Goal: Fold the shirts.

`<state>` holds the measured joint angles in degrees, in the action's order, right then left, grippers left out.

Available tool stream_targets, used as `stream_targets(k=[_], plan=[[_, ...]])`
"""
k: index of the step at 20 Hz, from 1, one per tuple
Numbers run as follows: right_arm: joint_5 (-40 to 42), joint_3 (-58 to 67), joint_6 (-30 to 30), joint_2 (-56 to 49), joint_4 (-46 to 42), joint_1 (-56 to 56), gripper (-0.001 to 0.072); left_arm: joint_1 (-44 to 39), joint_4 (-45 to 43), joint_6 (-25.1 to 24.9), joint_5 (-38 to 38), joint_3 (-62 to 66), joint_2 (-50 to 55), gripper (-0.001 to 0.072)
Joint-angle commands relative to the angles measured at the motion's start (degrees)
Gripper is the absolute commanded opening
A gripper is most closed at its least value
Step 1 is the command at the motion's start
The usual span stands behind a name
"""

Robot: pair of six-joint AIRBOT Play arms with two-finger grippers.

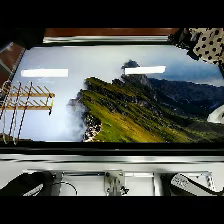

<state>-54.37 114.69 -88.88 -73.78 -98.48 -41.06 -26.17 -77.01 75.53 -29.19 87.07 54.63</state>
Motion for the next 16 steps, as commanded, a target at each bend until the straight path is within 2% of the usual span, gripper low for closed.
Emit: stream_targets(k=[1, 2, 4, 6, 8, 9, 12, 13, 14, 16], plan=[[-20.28, -0.02, 0.55, 0.02, 0.57, 0.17, 0.0571, 2.58, -2.97, 0.28, -4.33, -0.09, 2.16, 0.0671], [-24.11, -0.02, 2.01, 0.02, 1.64, 0.17, 0.0572, 4.28, -2.97, 0.50, -7.54, -0.09, 3.04, 0.0671], [-30.67, -0.07, 2.75, -0.02, 6.01, 0.17, 0.0668, 7.63, -2.97, 4.59, -13.97, -0.09, 4.81, 0.0671], [-36.37, -0.22, 2.58, -0.50, 14.25, 0.22, 0.0668, 10.75, -2.97, 8.72, -19.91, -0.09, 6.60, 0.0671], [-40.00, -1.46, 1.88, -1.49, 23.41, 1.11, 0.0667, 12.66, -2.97, 9.88, -23.50, -0.07, 8.13, 0.0671], [-40.85, -3.06, 1.73, -1.60, 24.06, 2.99, 0.0668, 13.18, -2.99, 9.88, -24.81, -0.07, 8.76, 0.0671], [-40.02, -10.95, 1.81, -1.66, 23.74, 12.46, 0.0667, 14.75, -3.02, 9.90, -28.55, -0.07, 10.40, 0.0669], [-37.51, -14.08, 2.29, -1.66, 23.87, 16.65, 0.0667, 15.19, -3.02, 10.60, -29.57, -0.04, 10.99, 0.0657], [-34.42, -16.50, 3.10, -1.66, 24.04, 20.50, 0.0667, 15.58, -3.21, 11.65, -30.77, -0.04, 11.80, 0.0611], [-27.02, -18.69, 3.41, -2.16, 24.02, 28.09, 0.0667, 15.72, -3.17, 12.09, -33.94, 0.02, 13.90, 0.0594]])
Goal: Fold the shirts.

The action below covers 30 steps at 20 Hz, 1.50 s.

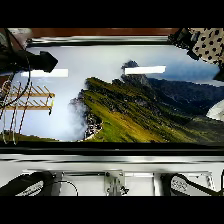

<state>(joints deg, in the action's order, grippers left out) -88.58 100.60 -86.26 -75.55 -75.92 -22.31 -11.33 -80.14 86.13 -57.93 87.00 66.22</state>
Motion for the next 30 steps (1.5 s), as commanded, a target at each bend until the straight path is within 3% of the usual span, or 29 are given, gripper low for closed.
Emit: stream_targets(k=[1, 4, 8, 13, 30], plan=[[10.73, -4.66, 0.42, -1.09, 1.49, 12.68, 0.0667, 0.83, -0.07, 2.56, -6.82, 0.11, 3.48, 0.0595], [14.38, -4.66, -2.43, -4.24, 2.01, 19.93, 0.0667, 0.85, -0.09, 4.57, -13.38, 2.01, 8.74, 0.0596], [8.94, -4.66, -2.49, -9.29, 2.49, 25.29, 0.0667, 0.85, -2.05, 4.63, -21.24, 6.82, 14.99, 0.0599], [4.61, -4.66, -3.02, -10.64, 2.54, 25.62, 0.0667, 0.92, -4.33, 4.59, -21.22, 6.86, 15.13, 0.0599], [4.79, -4.66, -3.04, -10.64, 2.54, 25.62, 0.0667, 0.92, -4.31, 4.61, -21.18, 6.84, 15.17, 0.0599]])
